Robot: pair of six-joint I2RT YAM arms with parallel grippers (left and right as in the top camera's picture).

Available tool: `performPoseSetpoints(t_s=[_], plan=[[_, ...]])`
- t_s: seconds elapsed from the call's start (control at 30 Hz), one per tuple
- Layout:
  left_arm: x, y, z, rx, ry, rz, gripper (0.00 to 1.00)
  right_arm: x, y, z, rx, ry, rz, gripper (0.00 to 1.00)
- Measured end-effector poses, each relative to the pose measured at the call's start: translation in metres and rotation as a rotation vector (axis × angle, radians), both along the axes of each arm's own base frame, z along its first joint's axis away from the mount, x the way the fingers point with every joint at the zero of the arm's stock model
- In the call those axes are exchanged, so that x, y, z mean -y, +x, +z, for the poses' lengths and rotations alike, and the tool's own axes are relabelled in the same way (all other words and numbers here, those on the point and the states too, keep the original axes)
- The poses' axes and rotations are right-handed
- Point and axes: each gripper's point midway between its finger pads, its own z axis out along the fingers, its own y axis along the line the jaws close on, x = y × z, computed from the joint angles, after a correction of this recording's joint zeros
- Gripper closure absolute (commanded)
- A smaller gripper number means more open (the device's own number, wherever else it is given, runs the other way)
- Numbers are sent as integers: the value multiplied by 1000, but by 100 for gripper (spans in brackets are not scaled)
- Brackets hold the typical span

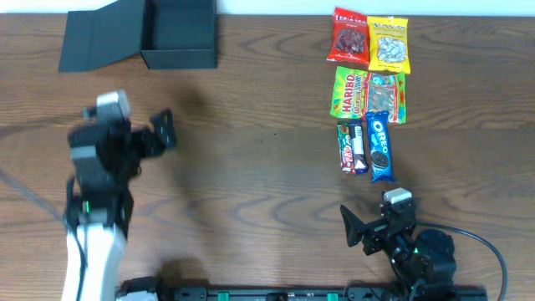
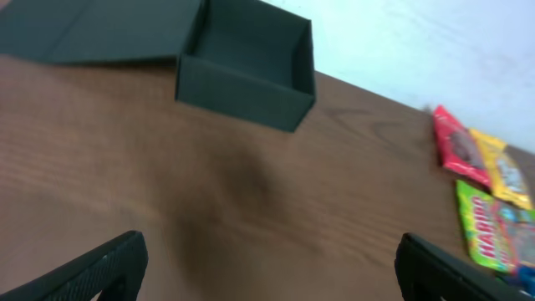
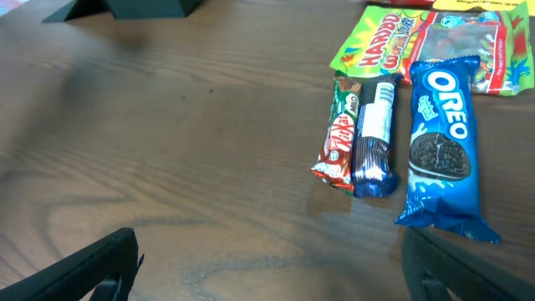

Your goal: Pack container

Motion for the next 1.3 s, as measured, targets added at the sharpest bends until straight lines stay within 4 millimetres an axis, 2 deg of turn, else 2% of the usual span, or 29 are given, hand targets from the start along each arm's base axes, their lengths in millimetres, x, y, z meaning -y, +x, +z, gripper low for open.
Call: performPoseSetpoints(t_s=[0.17, 0.37, 0.47, 0.6, 0.73, 0.9, 1.07, 1.3], plan=[[-3, 75, -1, -81, 122, -44, 4, 0, 0, 0, -1, 0, 0, 1], [16, 153, -5, -118, 291, -102, 5, 0, 0, 0, -1, 0, 0, 1], [17, 194, -13, -118, 328, -106, 5, 0, 0, 0, -1, 0, 0, 1], [15, 232, -30, -140, 364, -119, 5, 0, 0, 0, -1, 0, 0, 1], [17, 265, -56, -175, 380, -139, 5, 0, 0, 0, -2, 0, 1, 1], [21, 283, -95, -244, 367, -169, 5, 0, 0, 0, -1, 0, 0, 1], [25, 269, -132, -355, 339, -209, 5, 0, 0, 0, -1, 0, 1, 1], [29, 249, -141, -449, 311, -237, 5, 0, 0, 0, -1, 0, 1, 1]])
